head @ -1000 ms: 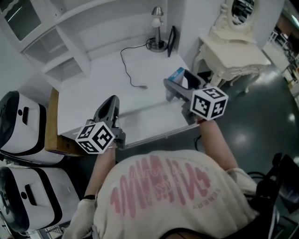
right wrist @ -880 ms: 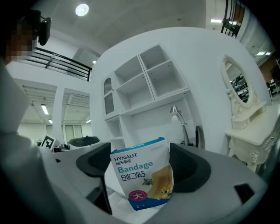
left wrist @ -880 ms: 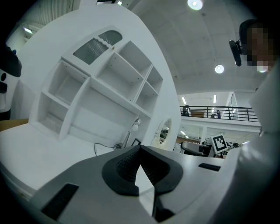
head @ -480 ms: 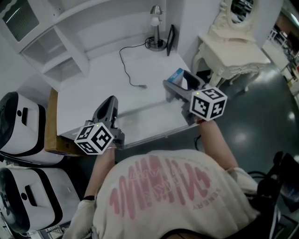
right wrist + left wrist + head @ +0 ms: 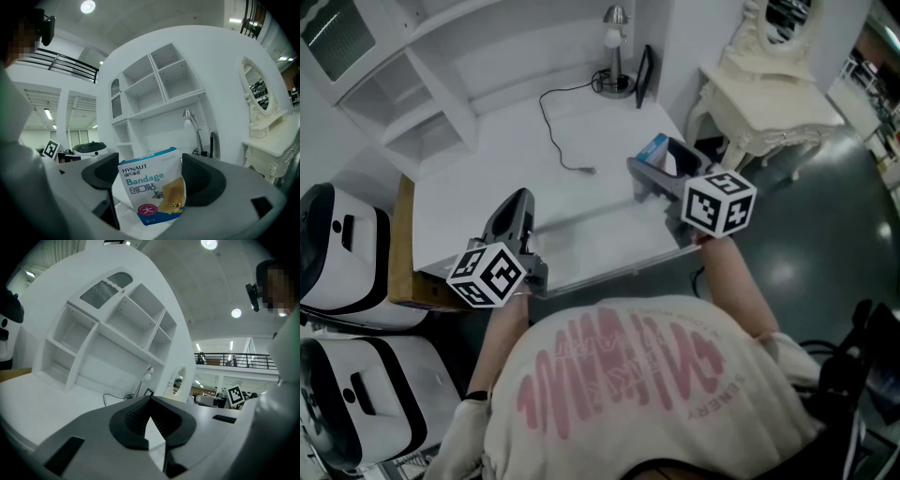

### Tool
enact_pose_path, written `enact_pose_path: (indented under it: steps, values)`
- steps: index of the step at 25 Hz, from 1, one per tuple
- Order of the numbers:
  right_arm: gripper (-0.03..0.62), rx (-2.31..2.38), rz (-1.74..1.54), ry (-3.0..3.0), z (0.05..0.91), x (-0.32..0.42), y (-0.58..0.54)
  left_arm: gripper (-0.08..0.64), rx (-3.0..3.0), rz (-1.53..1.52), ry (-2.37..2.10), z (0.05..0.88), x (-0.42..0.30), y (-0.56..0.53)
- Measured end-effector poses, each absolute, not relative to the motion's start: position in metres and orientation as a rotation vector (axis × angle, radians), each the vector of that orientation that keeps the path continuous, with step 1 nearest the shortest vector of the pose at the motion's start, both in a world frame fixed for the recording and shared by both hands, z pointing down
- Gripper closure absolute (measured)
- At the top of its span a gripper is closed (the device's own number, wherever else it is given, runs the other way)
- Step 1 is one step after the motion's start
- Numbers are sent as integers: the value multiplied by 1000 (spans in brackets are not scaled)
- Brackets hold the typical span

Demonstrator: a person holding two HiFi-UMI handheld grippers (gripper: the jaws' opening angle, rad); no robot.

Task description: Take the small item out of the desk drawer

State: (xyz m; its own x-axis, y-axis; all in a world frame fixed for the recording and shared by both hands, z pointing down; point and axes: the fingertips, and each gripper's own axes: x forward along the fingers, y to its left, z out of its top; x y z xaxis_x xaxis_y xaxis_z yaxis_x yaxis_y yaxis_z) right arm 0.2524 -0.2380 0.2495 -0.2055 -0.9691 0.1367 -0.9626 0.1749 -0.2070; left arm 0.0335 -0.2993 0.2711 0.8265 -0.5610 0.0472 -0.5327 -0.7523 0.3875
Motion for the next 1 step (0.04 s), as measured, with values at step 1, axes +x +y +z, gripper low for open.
enact_pose_path:
  steps: [1]
  values:
    - [150,-1962,-389,2389,250,252,-239,532,2620,-101,-820,271,33,-300]
